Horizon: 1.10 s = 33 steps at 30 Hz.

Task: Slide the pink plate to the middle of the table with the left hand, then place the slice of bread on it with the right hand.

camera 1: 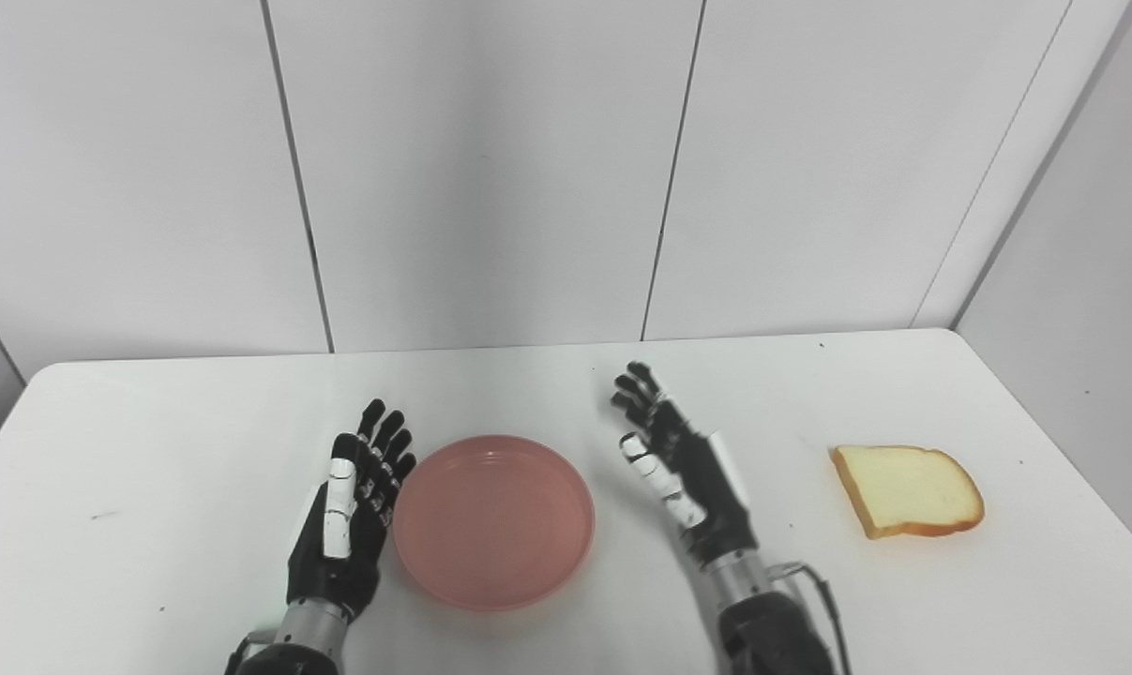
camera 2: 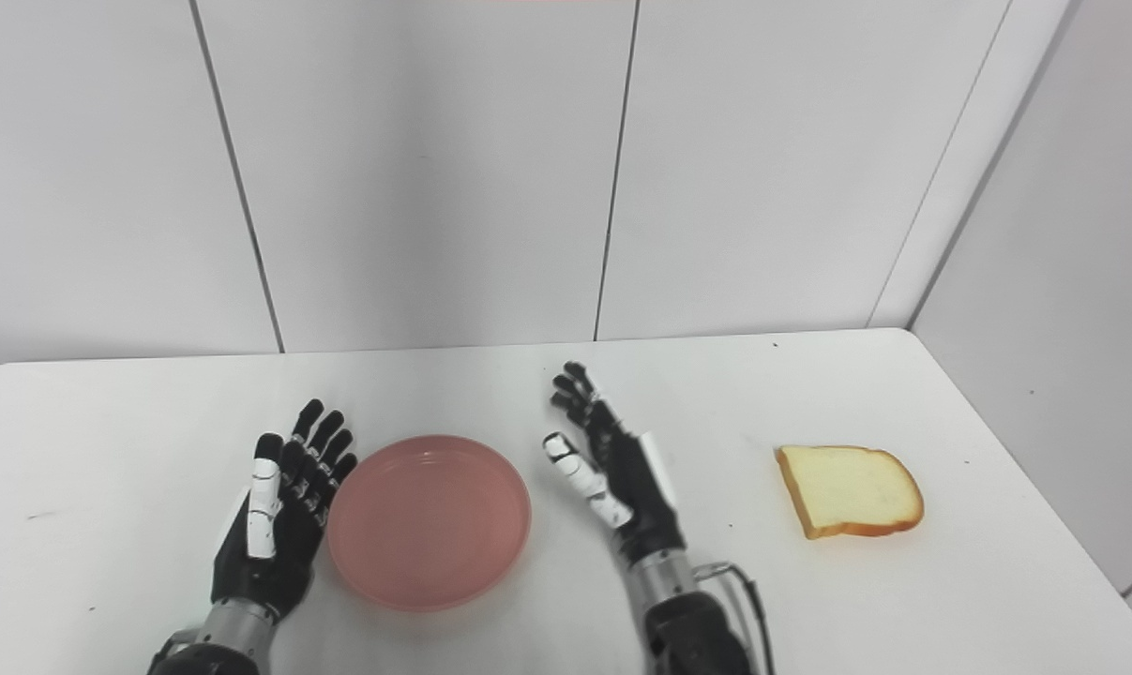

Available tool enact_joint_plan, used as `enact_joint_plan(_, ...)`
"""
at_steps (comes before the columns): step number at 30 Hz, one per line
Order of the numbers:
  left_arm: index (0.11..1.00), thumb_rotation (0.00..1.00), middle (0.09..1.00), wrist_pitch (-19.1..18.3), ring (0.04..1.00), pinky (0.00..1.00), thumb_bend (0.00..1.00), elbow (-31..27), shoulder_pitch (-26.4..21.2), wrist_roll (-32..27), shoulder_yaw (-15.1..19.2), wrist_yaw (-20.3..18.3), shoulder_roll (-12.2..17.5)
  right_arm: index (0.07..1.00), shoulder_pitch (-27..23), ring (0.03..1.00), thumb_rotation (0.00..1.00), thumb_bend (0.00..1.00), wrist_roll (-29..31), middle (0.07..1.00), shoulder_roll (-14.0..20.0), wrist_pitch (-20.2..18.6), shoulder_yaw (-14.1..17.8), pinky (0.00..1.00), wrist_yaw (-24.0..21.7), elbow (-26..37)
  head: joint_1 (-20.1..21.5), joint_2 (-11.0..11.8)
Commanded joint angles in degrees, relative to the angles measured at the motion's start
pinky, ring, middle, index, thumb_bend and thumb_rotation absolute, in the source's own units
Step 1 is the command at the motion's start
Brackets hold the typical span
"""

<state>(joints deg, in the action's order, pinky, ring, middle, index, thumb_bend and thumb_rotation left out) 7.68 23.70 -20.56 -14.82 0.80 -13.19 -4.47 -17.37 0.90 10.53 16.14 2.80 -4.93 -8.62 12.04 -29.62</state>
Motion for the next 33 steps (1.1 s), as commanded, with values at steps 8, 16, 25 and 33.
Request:
enact_joint_plan(8, 0.967, 0.91, 0.986, 2.4, 0.981, 1.00, 0.77, 5.0, 2.1, 0.6, 0.4, 0.8, -1.9, 0.836, -3.8, 0.759, 0.56, 0.73, -4.4, 0.844, 19.1, -5.7, 1.7, 0.67, -7.7, 10.5, 4.2, 0.6)
enact_joint_plan(16, 0.965, 0.88, 0.985, 2.7, 0.980, 0.99, 0.78, 5.1, 2.1, -1.2, 1.3, -0.8, -0.9, 0.875, -1.5, 0.918, 0.39, 0.87, -8.5, 0.910, 31.2, -15.1, 1.9, 0.85, -14.2, 11.7, 7.6, 0.5)
enact_joint_plan(25, 0.948, 0.86, 0.964, 3.9, 0.956, 0.95, 0.78, 8.0, 1.1, -4.0, 3.2, -3.7, 0.9, 0.912, -0.7, 0.966, 0.35, 0.99, -14.2, 0.962, 40.2, -19.7, 0.3, 0.88, -20.7, 10.3, 14.6, 1.0)
enact_joint_plan(33, 0.937, 0.83, 0.952, 6.5, 0.935, 0.94, 0.75, 11.1, 0.2, -6.0, 4.3, -7.1, 2.0, 0.990, 0.0, 0.991, 0.37, 1.00, -20.8, 0.997, 44.6, -24.7, -2.5, 0.86, -24.2, 9.5, 15.1, 0.9)
